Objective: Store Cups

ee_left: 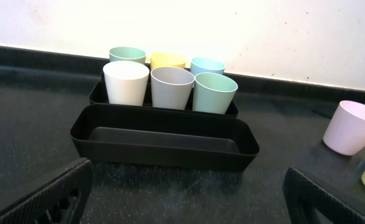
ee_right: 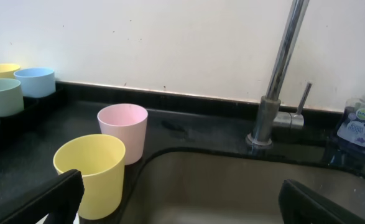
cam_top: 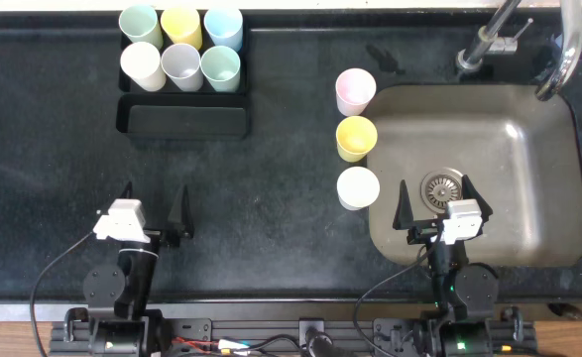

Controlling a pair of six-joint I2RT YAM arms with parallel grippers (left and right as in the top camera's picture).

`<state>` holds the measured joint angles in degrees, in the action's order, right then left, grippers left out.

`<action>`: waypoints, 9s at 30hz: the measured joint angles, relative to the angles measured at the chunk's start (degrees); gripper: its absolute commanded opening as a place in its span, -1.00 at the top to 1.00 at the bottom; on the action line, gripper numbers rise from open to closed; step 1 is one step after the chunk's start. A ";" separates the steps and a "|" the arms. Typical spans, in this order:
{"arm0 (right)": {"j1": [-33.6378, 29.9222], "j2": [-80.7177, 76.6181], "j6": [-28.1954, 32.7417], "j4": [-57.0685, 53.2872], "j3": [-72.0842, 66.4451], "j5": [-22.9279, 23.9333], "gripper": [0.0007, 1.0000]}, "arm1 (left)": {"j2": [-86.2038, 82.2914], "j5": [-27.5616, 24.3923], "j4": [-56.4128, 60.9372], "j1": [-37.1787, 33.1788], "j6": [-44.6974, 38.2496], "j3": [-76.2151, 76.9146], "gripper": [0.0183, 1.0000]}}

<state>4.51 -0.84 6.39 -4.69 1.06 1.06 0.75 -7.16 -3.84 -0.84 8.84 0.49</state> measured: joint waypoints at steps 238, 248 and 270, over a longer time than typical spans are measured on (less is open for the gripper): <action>0.02 0.00 0.02 -0.04 0.00 0.00 -0.99 | 101.53 11.19 -66.95 -7.41 -4.35 101.77 0.84; 0.02 0.00 0.02 -0.09 0.00 0.02 -0.99 | 106.62 10.36 -66.86 -7.69 -11.91 101.44 0.84; 0.02 0.00 0.00 -0.07 0.00 0.00 -0.99 | 114.18 10.14 -61.94 -9.33 -15.30 101.42 0.83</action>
<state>4.54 -0.84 6.39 -4.75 1.06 1.06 114.93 2.98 -65.78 -10.17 -6.46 101.91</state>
